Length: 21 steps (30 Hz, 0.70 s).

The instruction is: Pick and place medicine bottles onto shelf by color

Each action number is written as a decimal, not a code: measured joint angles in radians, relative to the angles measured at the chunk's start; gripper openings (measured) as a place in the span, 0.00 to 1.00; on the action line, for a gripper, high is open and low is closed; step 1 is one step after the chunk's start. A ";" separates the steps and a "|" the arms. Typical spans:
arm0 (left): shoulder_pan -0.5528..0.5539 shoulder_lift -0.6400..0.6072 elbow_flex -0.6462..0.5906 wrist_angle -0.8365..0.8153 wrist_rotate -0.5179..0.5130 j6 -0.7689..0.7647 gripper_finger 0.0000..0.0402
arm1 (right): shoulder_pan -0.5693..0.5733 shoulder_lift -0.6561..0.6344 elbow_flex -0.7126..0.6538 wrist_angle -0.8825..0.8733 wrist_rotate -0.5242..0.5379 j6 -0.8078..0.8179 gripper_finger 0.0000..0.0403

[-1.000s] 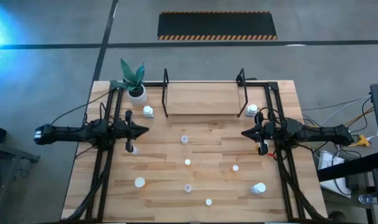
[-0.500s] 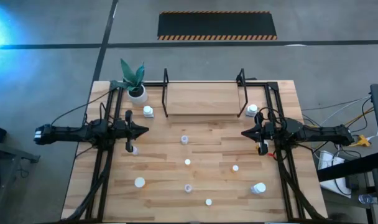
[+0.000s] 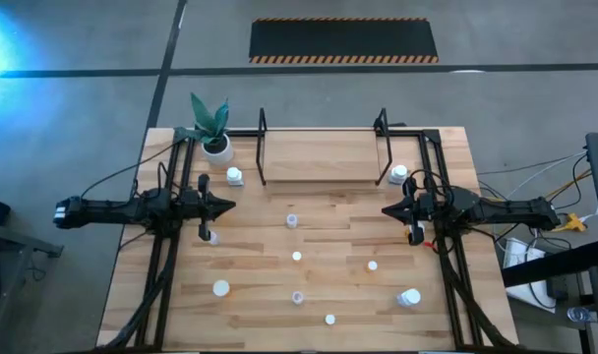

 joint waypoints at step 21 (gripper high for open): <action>0.000 0.000 0.000 0.000 0.000 0.000 0.00 | 0.000 0.000 0.000 0.027 0.002 0.000 0.02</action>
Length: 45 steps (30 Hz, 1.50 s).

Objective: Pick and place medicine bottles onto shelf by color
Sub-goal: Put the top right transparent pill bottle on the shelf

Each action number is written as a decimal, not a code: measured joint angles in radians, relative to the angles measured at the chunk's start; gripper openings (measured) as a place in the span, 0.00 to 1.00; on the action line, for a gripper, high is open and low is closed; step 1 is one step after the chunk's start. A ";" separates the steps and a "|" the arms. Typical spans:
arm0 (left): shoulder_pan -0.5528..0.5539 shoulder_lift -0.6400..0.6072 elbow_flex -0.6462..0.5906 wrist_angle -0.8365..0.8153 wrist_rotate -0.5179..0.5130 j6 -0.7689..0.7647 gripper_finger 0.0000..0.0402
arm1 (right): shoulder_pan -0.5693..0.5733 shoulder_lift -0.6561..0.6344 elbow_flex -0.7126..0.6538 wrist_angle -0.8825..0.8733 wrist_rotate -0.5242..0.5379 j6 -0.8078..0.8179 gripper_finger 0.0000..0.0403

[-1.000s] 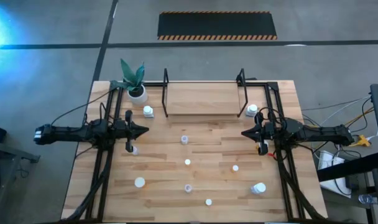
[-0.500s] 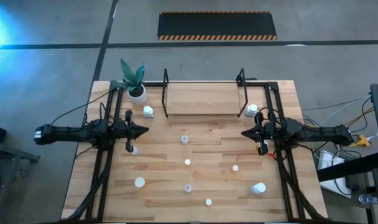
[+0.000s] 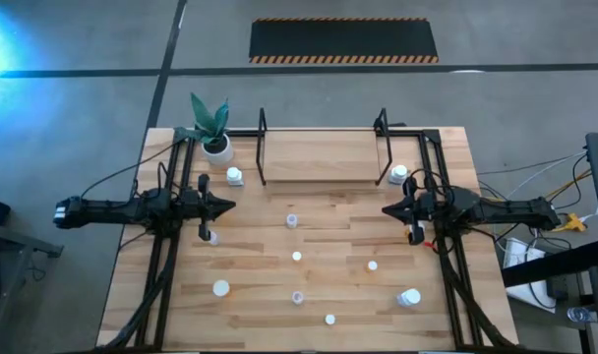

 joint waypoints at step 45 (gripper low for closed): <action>0.000 0.000 0.000 0.000 0.000 0.000 0.00 | -0.013 1.648 0.890 0.353 0.082 -0.005 0.71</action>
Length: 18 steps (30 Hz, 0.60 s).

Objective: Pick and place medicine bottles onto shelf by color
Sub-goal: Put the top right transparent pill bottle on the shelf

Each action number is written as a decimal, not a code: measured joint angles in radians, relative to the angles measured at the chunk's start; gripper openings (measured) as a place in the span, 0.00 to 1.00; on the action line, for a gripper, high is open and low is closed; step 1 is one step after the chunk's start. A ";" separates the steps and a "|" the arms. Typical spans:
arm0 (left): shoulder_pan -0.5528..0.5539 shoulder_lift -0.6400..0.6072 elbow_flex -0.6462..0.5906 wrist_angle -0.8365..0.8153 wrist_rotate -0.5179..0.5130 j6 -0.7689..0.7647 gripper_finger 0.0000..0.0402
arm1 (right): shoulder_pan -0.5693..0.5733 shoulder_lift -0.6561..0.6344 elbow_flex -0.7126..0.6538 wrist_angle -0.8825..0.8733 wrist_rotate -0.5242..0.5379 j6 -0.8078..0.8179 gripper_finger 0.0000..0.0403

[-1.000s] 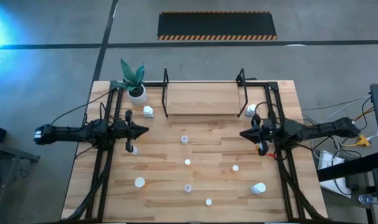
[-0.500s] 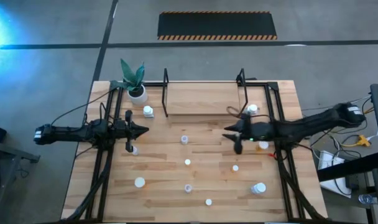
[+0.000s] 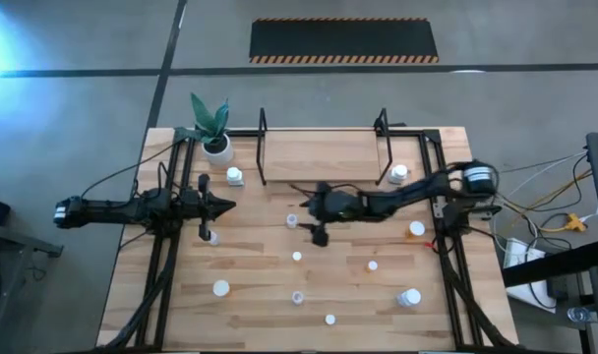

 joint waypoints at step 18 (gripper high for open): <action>0.000 0.000 0.000 0.000 0.000 0.000 0.00 | -0.019 0.217 0.284 -0.276 -0.026 0.035 0.53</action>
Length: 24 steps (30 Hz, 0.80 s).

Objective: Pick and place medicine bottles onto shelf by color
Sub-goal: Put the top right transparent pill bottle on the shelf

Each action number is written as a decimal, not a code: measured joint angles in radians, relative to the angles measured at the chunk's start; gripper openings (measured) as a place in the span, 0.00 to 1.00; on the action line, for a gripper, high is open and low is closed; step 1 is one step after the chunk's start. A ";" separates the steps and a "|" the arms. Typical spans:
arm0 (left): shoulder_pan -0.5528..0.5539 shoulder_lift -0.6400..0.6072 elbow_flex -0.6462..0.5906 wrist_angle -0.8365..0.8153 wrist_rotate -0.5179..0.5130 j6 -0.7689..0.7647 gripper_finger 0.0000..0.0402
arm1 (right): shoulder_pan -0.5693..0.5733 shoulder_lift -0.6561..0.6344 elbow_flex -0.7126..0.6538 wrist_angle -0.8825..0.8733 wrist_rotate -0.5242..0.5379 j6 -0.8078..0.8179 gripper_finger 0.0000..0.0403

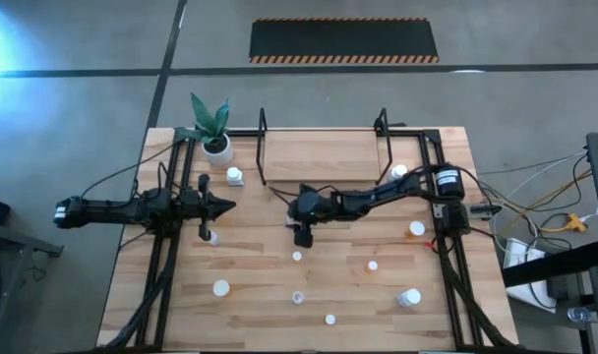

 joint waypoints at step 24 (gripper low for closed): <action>0.000 0.002 0.000 0.002 0.000 0.000 0.00 | -0.275 -0.209 -0.015 -0.115 0.146 -0.074 0.34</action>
